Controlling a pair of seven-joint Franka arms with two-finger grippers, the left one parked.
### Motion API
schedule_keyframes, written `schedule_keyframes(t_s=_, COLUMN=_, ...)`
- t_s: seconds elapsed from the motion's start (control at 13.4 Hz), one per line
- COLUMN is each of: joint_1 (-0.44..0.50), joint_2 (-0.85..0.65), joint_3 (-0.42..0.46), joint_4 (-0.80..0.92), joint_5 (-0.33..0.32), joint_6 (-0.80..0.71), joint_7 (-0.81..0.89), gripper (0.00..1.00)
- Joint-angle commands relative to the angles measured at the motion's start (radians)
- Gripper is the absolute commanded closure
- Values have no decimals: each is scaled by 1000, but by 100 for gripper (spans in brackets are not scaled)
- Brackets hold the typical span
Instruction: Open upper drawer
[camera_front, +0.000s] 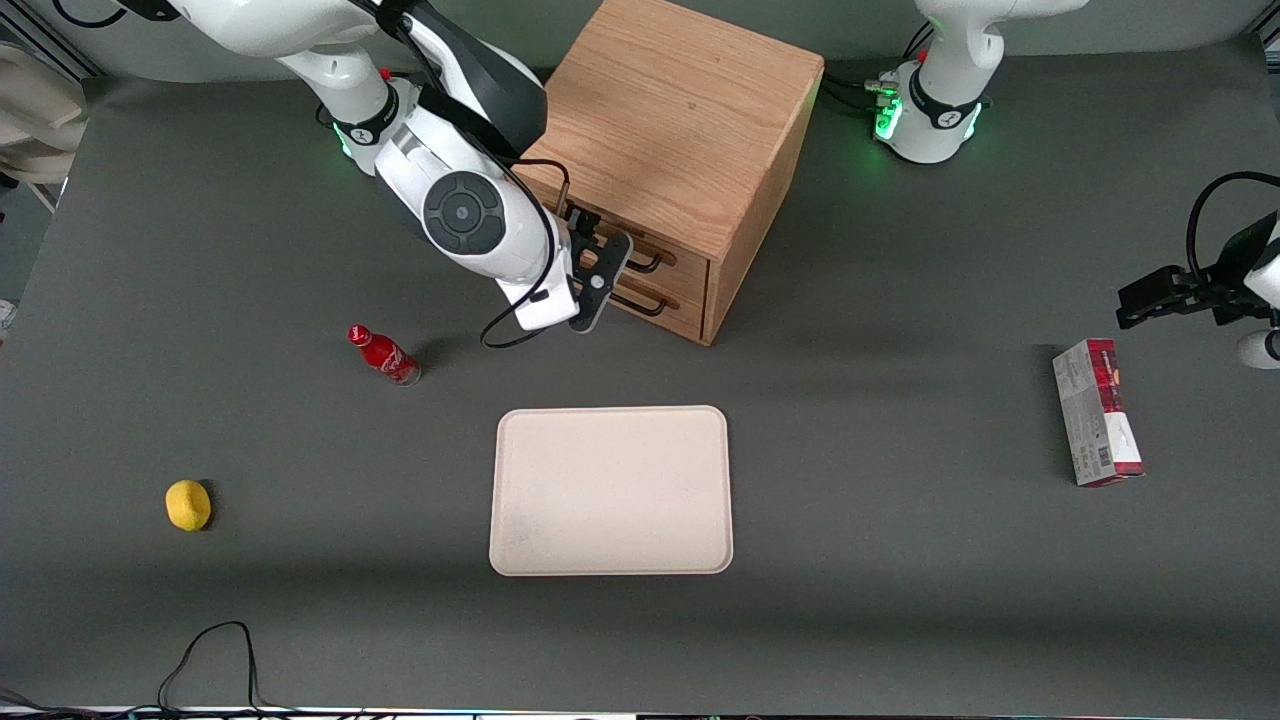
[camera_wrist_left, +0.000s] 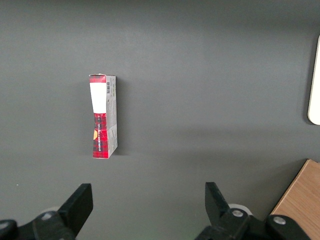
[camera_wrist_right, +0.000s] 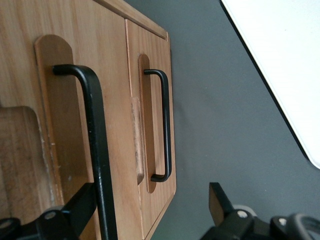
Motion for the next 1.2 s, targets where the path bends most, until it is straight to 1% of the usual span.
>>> schedule_keyframes(t_s=0.0, joint_1=-1, joint_2=-9, joint_3=4, joint_4=-18, joint_5=-11, joint_6=17, joint_7=-47, gripper=0)
schedule_keyframes(t_s=0.3, joint_1=-4, joint_2=-11, joint_3=2, joint_4=-16, joint_5=-19, joint_6=19, joint_7=-70, gripper=0)
schedule_keyframes(t_s=0.45, joint_1=-6, joint_2=6, joint_3=-1, joint_4=-16, joint_5=-71, joint_6=33, joint_7=-89, gripper=0)
schedule_keyframes(t_s=0.67, joint_1=-15, joint_2=23, joint_3=-5, joint_4=-6, joint_5=-100, joint_6=39, joint_7=-94, gripper=0)
schedule_keyframes(t_s=0.97, joint_1=-18, joint_2=28, joint_3=-48, joint_4=36, joint_5=-106, joint_6=36, joint_7=-187, gripper=0)
schedule_keyframes(t_s=1.12, joint_1=-19, joint_2=42, joint_3=-62, joint_4=63, joint_5=-106, joint_6=31, joint_7=-198, gripper=0)
